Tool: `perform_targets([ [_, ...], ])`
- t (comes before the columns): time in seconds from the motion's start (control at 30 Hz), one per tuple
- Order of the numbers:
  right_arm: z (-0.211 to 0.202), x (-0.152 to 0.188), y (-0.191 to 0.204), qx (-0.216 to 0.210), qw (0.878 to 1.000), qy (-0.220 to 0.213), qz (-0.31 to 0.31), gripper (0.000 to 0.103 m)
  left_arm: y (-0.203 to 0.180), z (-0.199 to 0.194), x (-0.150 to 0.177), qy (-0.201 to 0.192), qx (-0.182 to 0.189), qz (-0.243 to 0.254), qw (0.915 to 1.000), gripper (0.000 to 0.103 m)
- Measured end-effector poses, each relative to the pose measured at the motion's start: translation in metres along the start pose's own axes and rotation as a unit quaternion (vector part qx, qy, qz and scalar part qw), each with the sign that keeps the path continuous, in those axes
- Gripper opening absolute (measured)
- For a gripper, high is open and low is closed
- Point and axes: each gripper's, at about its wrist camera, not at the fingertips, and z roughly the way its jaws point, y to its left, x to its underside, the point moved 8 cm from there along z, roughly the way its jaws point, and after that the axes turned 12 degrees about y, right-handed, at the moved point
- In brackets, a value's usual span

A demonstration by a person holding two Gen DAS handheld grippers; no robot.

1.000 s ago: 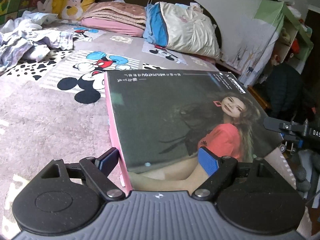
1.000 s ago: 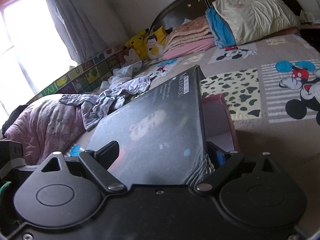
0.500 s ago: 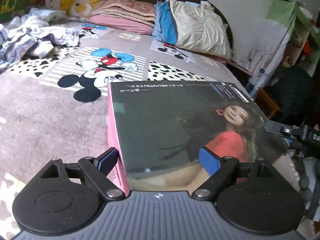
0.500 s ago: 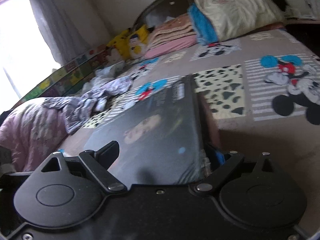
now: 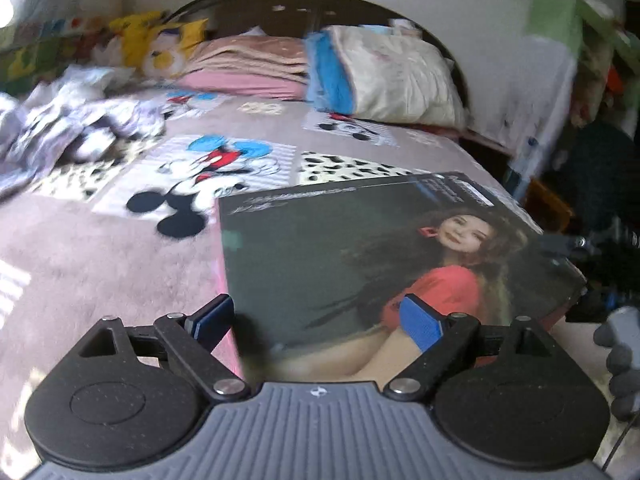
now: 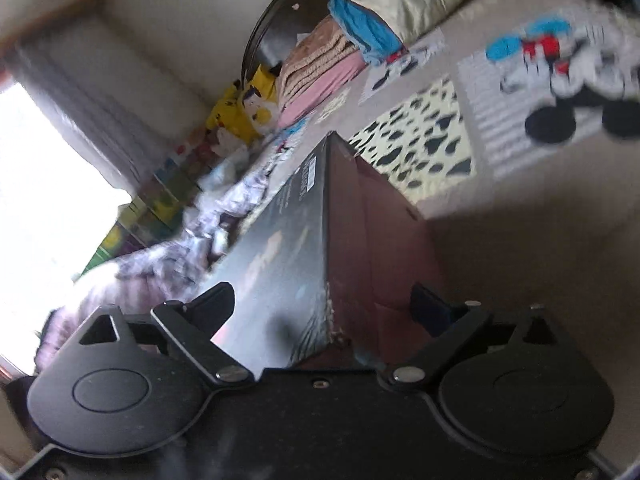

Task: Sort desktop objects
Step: 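Carry the lid over the pink box and lower it onto the box with both grippers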

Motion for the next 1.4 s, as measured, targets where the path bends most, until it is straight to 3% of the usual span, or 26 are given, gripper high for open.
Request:
perform_targets([
  [0.1,-0.001,0.007,0.003,-0.024,1.000,0.014,0.004,0.099,-0.016,0.005,-0.007,0.007,-0.001,0.028,0.9996,0.090],
  [0.2,-0.005,0.013,0.007,0.005,0.999,0.016,-0.027,0.098,-0.022,0.003,-0.010,-0.016,-0.024,0.026,0.9992,0.090],
  [0.37,-0.009,0.011,0.011,0.084,0.992,0.006,-0.096,0.098,0.003,-0.006,-0.007,-0.048,-0.095,-0.025,0.9940,0.090],
  [0.43,-0.003,0.010,0.006,0.057,0.996,0.019,-0.068,0.098,0.019,-0.009,-0.004,-0.054,-0.111,-0.061,0.9905,0.090],
  [0.53,0.003,0.009,-0.005,0.009,0.999,0.029,-0.012,0.098,0.038,0.003,0.004,-0.020,-0.092,-0.109,0.9896,0.090],
  [0.6,0.010,0.012,-0.008,0.010,0.999,0.041,-0.009,0.099,0.040,0.014,0.006,0.007,-0.015,-0.136,0.9906,0.093],
  [0.63,0.012,0.015,-0.009,0.014,0.999,0.043,-0.012,0.099,0.041,0.018,0.005,0.014,0.001,-0.139,0.9902,0.094],
  [0.77,0.012,0.018,-0.009,0.010,0.999,0.040,-0.012,0.099,0.041,0.020,0.000,0.018,0.002,-0.116,0.9931,0.094],
  [0.87,0.016,0.019,-0.021,0.044,0.997,0.060,0.007,0.099,0.039,0.017,-0.002,0.016,0.003,-0.099,0.9949,0.094],
  [0.93,0.015,0.018,-0.025,0.059,0.997,0.053,0.016,0.098,0.036,0.005,-0.003,-0.008,0.005,-0.099,0.9951,0.094],
  [1.03,0.011,0.016,-0.021,0.075,0.996,0.038,-0.004,0.098,0.034,0.006,-0.004,0.005,-0.008,-0.083,0.9965,0.094],
  [1.2,0.004,0.012,-0.015,0.103,0.994,0.014,-0.039,0.099,0.022,-0.015,-0.013,-0.056,-0.041,-0.039,0.9969,0.094],
  [1.27,-0.002,0.012,0.001,0.125,0.987,-0.014,-0.098,0.099,0.010,-0.013,-0.013,-0.052,-0.031,-0.010,0.9981,0.094],
  [1.4,-0.010,0.014,0.040,0.154,0.961,-0.061,-0.222,0.096,-0.001,0.006,-0.009,-0.021,-0.028,0.014,0.9993,0.094],
])
